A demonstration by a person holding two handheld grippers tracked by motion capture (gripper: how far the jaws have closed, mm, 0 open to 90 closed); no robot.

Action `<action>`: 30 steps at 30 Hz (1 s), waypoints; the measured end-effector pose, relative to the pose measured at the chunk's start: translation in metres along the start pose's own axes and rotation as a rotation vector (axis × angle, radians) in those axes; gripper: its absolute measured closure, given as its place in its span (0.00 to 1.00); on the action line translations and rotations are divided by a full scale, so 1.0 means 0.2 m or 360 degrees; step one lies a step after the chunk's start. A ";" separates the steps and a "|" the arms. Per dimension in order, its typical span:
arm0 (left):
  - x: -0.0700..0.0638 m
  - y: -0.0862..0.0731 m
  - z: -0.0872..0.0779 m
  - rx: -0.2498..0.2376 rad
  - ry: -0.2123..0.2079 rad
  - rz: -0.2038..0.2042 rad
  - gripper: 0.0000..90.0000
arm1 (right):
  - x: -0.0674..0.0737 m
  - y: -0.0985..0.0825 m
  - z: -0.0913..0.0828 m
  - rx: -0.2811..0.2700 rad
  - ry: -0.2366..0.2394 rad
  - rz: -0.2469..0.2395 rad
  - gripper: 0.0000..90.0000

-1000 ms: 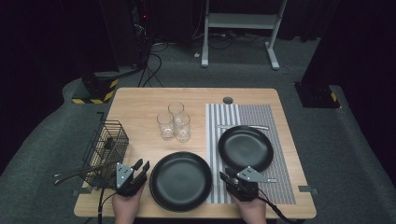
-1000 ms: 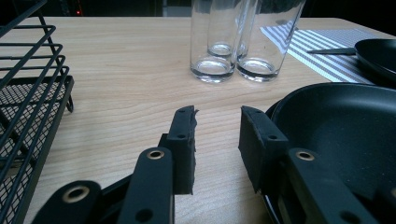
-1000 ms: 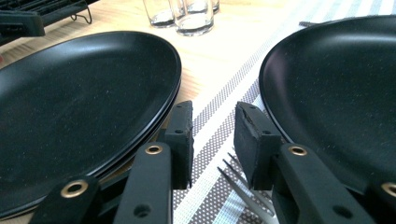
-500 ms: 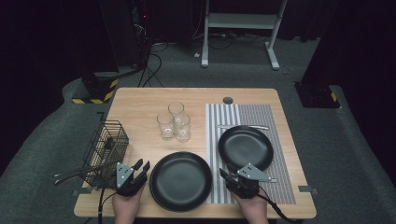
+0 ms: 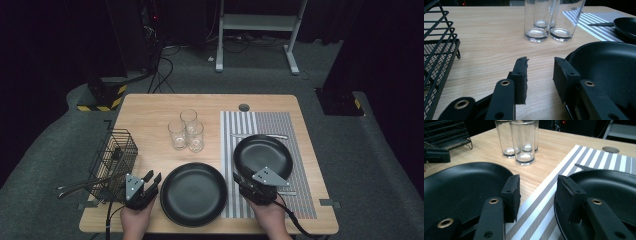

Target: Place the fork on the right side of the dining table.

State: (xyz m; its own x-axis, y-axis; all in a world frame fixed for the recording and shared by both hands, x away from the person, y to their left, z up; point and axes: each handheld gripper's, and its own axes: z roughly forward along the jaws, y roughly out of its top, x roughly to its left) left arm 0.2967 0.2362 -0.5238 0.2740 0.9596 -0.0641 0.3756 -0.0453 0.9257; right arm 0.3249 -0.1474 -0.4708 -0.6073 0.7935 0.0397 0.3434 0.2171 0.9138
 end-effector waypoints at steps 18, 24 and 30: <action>0.01 0.03 0.03 0.0154 0.0016 0.0032 0.65 | 0.07 0.11 0.05 -0.0022 -0.0050 -0.0039 0.56; 0.04 0.02 0.04 0.0197 0.0032 0.0033 0.64 | 0.10 0.16 0.08 -0.0034 -0.0047 -0.0058 0.52; 0.03 0.02 0.05 0.0212 0.0043 0.0046 0.63 | 0.14 0.20 0.13 -0.0046 -0.0029 -0.0079 0.49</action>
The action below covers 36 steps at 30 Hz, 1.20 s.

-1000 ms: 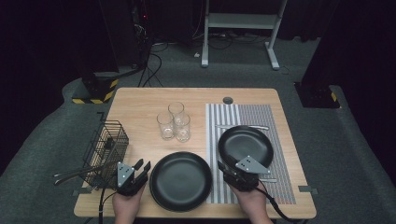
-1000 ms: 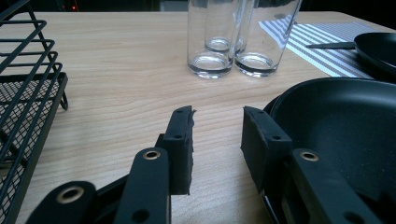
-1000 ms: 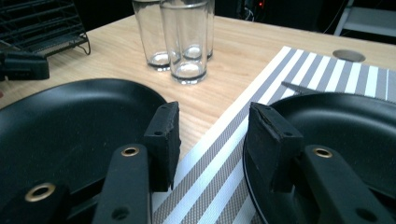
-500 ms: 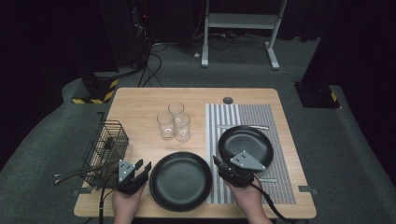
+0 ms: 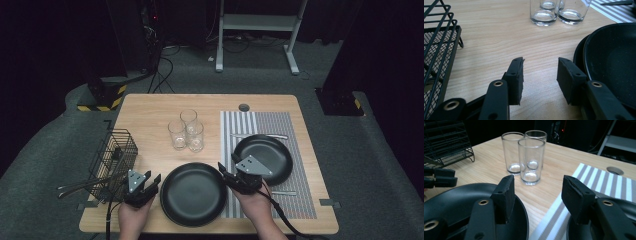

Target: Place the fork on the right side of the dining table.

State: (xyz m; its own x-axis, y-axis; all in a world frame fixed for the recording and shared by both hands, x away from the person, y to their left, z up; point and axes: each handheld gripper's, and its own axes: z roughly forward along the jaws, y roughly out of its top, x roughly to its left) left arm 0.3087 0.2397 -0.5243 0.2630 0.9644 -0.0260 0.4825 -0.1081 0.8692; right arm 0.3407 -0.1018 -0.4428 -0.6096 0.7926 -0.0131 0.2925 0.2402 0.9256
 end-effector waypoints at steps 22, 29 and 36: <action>0.01 0.00 0.00 0.0021 -0.0015 -0.0013 0.60 | -0.01 0.12 0.27 0.0040 0.0065 0.0003 0.27; 0.01 0.00 0.00 0.0022 -0.0011 -0.0014 0.61 | -0.03 0.13 0.36 0.0061 0.0088 0.0028 0.19; 0.01 0.00 0.00 0.0021 -0.0015 -0.0023 0.61 | -0.05 0.15 0.45 0.0075 0.0091 0.0017 0.16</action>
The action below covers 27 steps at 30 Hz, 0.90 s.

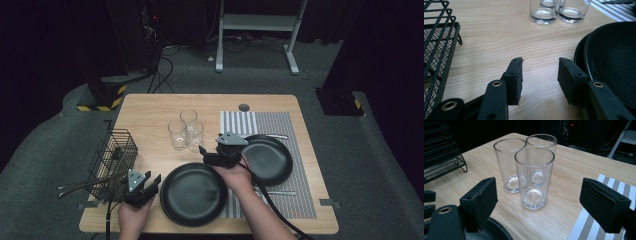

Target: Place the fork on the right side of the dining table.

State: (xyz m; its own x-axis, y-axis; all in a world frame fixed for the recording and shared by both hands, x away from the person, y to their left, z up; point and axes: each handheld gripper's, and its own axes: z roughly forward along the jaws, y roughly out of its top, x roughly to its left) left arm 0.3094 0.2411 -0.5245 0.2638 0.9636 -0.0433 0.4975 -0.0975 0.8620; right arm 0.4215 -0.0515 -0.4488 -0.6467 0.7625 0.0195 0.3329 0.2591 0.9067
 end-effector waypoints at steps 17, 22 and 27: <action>0.00 0.00 0.00 0.0000 -0.0004 -0.0011 0.61 | 0.00 0.05 0.17 0.0018 0.0006 -0.0022 0.15; 0.00 0.00 0.00 -0.0004 -0.0004 -0.0014 0.61 | 0.00 0.07 0.21 0.0028 0.0005 -0.0023 0.15; 0.00 0.00 0.00 -0.0003 -0.0004 -0.0015 0.61 | 0.00 0.08 0.26 0.0040 0.0007 -0.0010 0.15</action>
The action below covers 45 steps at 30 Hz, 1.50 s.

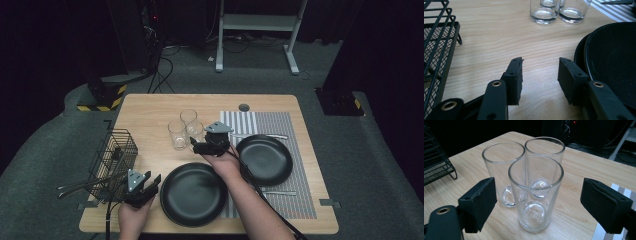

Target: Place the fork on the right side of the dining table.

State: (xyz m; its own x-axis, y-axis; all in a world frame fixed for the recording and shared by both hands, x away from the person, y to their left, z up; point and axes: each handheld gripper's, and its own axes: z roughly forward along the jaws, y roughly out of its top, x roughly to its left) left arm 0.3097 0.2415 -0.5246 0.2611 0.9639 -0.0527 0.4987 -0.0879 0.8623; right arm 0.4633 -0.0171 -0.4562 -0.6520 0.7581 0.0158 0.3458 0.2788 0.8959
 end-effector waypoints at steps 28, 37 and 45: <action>0.01 0.00 0.00 -0.0002 -0.0018 -0.0025 0.61 | 0.00 0.01 0.18 0.0129 -0.0014 0.0061 0.15; 0.02 0.00 0.00 -0.0001 -0.0019 -0.0027 0.61 | 0.00 0.01 0.21 0.0139 -0.0008 0.0076 0.16; 0.02 0.00 0.00 0.0000 -0.0023 -0.0030 0.61 | 0.00 0.01 0.23 0.0135 -0.0016 0.0062 0.20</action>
State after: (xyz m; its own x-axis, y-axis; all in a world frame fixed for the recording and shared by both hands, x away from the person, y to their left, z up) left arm 0.3100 0.2451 -0.5246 0.2634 0.9617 -0.0761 0.5035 -0.0698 0.8612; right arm 0.4946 0.0115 -0.4759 -0.6303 0.7750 0.0453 0.4271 0.2973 0.8539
